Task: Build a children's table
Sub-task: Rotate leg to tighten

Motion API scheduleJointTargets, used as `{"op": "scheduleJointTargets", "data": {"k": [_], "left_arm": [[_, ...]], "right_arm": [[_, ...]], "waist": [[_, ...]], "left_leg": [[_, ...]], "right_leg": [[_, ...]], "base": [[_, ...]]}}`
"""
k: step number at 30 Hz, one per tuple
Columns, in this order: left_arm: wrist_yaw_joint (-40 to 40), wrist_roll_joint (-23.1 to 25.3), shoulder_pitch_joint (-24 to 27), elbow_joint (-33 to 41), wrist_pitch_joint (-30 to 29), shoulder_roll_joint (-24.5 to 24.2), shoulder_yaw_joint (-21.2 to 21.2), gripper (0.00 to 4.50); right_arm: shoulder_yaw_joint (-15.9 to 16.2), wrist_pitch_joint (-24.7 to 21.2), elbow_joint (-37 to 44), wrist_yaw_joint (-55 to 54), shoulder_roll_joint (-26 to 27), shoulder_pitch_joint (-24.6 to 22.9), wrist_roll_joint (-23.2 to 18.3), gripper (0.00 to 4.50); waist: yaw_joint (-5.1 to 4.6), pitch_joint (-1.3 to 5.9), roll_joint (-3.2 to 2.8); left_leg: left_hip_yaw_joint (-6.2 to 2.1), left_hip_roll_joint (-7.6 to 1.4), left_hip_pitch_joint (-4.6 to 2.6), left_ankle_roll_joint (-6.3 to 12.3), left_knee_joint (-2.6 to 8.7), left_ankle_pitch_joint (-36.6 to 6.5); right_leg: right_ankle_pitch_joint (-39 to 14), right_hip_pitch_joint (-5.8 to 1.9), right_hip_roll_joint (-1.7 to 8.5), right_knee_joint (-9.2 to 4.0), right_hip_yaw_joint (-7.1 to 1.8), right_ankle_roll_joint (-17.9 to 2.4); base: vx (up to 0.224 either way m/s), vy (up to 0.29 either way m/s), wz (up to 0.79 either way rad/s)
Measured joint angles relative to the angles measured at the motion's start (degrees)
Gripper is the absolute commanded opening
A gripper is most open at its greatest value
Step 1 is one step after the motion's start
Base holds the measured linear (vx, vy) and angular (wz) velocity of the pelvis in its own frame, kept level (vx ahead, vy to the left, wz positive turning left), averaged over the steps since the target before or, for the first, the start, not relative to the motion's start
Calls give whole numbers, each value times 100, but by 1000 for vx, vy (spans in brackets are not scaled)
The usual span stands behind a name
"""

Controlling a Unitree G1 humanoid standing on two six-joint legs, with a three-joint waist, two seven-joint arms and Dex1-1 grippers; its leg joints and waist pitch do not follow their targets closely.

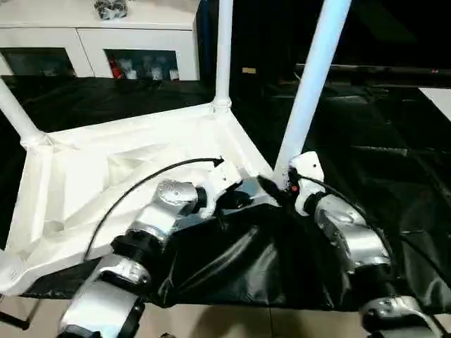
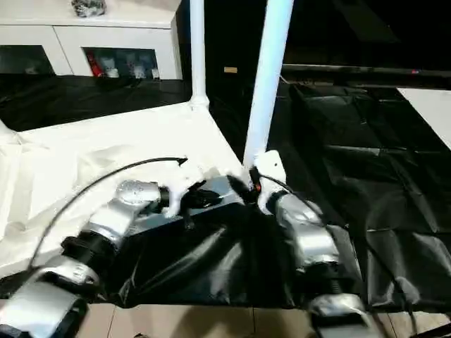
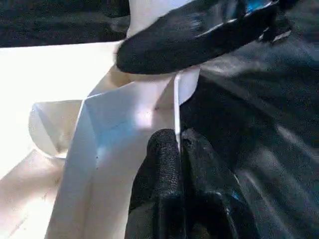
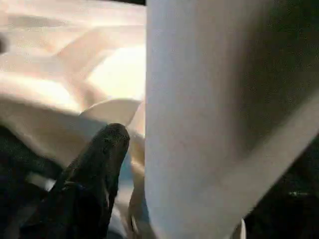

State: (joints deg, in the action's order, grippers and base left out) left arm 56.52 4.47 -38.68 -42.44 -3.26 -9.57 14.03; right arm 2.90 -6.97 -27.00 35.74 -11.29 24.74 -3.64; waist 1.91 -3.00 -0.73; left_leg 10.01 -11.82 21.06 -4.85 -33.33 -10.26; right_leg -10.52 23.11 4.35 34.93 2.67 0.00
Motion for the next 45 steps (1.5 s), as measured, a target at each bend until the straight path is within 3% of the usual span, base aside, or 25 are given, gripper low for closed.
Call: {"op": "scheduleJointTargets", "data": {"k": [3, 11, 21, 30, 34, 37, 41, 45], "left_arm": [[449, -85, 57, 52, 171, -189, 32, 0], [1370, -299, 180, 217, 265, -585, 78, 0], [1834, -371, 220, 296, 263, -749, 163, 0], [1879, -379, 254, 348, 244, -770, 163, 0], [1602, -352, 264, 347, 192, -692, 154, 0], [916, -197, 261, 305, 111, -488, 48, 0], [-126, -16, 127, 90, -142, -23, -70, 0], [-763, 30, 9, -80, -333, 279, -98, 0]], "right_arm": [[219, -74, 298, 867, -467, -144, -124, 318], [435, -159, 760, 2207, -1043, -396, -394, 318], [574, -298, 931, 2726, -1263, -428, -519, 230], [647, -359, 1079, 2737, -1264, -466, -520, 202], [506, -412, 1107, 2405, -1115, -579, -517, 200], [246, -433, 901, 1455, -659, -559, -393, 199], [-127, -502, 382, -157, 85, -244, -175, 198], [-265, -531, 45, -1206, 492, 37, -13, 198]], "waist": [[19, -1, 1], [48, -8, 12], [135, -9, 24], [146, -5, 32], [157, -3, 35], [117, -1, 37], [-9, 1, 40], [-26, 5, 34]], "left_leg": [[0, 0, 7, 1, -1, 0], [2, -2, 13, 5, -18, -1], [3, -3, 9, 4, -19, -1], [3, -3, 9, 5, -21, -1], [3, -2, -3, 4, -22, -1], [3, 1, -9, 3, -27, -1], [1, 2, -15, 2, -36, 0], [-4, 3, -17, 2, -28, 0]], "right_leg": [[-6, 1, 0, -8, 0, 4], [-9, 1, 1, -12, -2, 3], [-9, 0, 1, -5, -2, 2], [-9, -1, 1, -5, -2, 3], [-7, -10, 2, -2, -4, 0], [-4, -14, 3, 1, -7, -3], [-12, -12, 4, -4, -6, 13], [-12, -7, 4, -8, -2, 15]], "base": [[0, 0, 0], [0, 0, 0], [0, 0, 0], [0, 0, 0], [0, 0, 0], [0, 0, 0], [0, 0, 0], [0, 0, 0]]}}
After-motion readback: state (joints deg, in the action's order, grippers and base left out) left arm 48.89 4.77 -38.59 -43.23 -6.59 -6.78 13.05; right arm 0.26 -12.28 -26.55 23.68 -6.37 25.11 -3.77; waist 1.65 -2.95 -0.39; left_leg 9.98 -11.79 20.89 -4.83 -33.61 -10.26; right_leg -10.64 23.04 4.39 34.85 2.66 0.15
